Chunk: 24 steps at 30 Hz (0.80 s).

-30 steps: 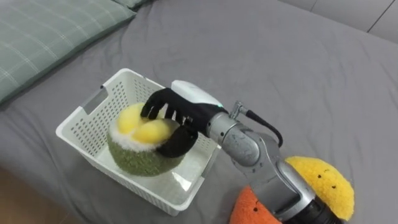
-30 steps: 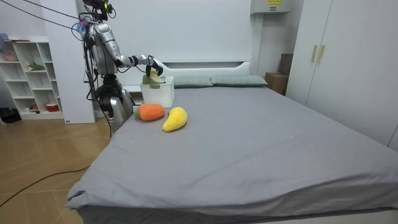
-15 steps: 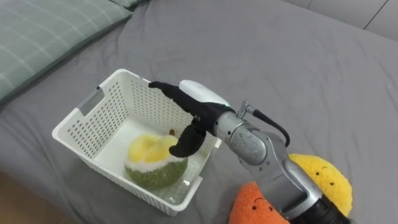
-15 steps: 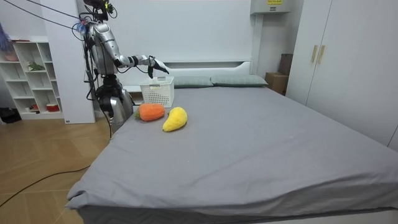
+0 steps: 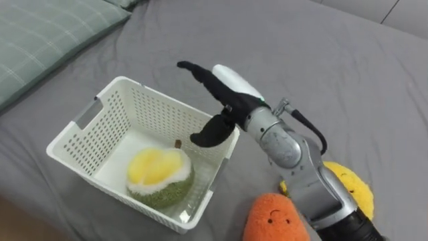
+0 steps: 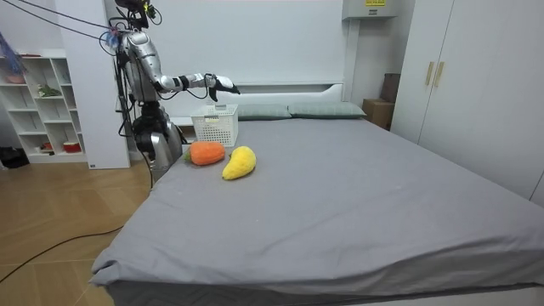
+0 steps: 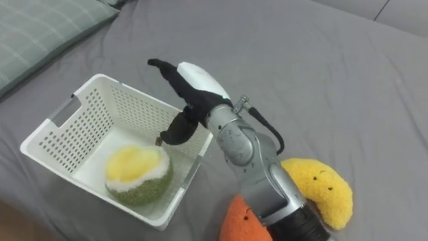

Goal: Collect toys from the bed

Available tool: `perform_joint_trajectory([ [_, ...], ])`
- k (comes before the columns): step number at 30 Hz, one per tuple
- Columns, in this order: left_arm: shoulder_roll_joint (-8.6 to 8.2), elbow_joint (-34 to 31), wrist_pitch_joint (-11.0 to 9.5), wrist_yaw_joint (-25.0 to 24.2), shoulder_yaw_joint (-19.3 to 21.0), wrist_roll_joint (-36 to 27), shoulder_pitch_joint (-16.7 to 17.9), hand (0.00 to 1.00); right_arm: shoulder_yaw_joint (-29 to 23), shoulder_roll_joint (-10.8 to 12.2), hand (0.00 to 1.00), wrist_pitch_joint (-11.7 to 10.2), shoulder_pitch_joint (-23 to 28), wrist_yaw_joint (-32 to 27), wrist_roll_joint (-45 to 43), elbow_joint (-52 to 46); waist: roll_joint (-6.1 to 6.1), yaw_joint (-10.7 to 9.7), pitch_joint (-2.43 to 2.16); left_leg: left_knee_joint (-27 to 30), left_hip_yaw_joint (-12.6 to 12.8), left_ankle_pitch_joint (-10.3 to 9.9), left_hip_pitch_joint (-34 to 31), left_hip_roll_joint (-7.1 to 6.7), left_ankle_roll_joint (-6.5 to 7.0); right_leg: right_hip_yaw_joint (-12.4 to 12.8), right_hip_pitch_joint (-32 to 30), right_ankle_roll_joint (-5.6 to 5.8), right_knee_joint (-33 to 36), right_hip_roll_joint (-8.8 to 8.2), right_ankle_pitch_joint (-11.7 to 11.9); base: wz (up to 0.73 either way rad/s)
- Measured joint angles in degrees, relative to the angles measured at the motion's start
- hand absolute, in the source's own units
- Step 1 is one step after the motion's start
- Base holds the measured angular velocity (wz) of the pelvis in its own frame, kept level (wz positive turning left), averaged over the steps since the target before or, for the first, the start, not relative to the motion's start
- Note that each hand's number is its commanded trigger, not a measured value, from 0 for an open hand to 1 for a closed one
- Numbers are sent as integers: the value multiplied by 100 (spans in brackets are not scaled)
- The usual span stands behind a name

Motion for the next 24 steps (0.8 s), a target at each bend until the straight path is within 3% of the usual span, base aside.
perform_joint_trajectory([
  [6,-43,-18,-27,7,458,-1,302,0,-849,-249,0,-116,505,-503,4,290,-5,-214,-41,-25,97,-3,88,4,13,125,58,11,17,1,9,-8],
  [9,-28,-16,-35,6,477,7,440,0,-1120,-423,0,-114,524,-659,6,748,-3,-396,-49,-23,117,-2,109,5,17,125,77,14,26,-3,15,-2],
  [15,-12,3,-29,137,493,-44,582,0,-1281,-595,0,-111,521,-1046,208,2053,-82,-491,-105,14,148,-3,116,10,17,119,106,10,33,-5,17,0],
  [19,62,4,-29,225,473,-48,591,0,-1295,-696,0,-110,459,-1186,470,2788,-112,-471,-64,24,145,-5,54,12,22,110,49,12,38,-8,24,0],
  [21,138,-6,-30,220,472,-66,556,0,-1298,-794,0,-102,151,-1342,656,3507,-199,-468,-83,91,142,-1,-177,18,25,74,-195,1,128,-17,32,3],
  [24,256,-57,-30,213,473,-64,392,0,-1296,-902,0,-152,-111,-1559,794,4083,-258,-466,-43,219,98,21,-518,23,25,-22,-434,-26,112,-13,79,13],
])
